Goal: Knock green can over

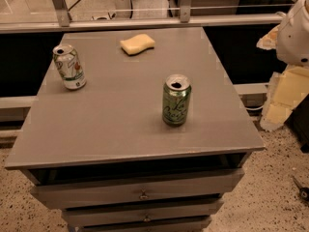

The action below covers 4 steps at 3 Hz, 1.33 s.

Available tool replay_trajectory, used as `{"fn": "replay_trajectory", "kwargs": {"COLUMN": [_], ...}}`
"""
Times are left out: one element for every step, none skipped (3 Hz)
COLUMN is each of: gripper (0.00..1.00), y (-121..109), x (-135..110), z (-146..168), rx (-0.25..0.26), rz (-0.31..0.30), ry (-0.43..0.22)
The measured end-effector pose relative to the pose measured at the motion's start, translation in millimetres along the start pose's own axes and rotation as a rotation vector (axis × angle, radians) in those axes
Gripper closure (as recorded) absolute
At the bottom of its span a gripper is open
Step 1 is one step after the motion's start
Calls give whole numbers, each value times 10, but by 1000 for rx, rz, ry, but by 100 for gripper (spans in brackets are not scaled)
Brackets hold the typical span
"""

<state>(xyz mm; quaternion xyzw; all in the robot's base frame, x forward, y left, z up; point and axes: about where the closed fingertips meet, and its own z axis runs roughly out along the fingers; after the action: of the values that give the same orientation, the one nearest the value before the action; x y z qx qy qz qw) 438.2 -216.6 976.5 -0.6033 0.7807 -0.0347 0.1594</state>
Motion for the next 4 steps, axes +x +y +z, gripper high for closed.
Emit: {"fn": "replay_trajectory", "kwargs": {"gripper": [0, 0, 0, 0], "y": [0, -47, -107, -186], "x": [0, -45, -146, -408], "z": [0, 89, 388, 829], "rx": [0, 0, -21, -45], "rz": [0, 1, 15, 35], "ry": [0, -43, -151, -370]}}
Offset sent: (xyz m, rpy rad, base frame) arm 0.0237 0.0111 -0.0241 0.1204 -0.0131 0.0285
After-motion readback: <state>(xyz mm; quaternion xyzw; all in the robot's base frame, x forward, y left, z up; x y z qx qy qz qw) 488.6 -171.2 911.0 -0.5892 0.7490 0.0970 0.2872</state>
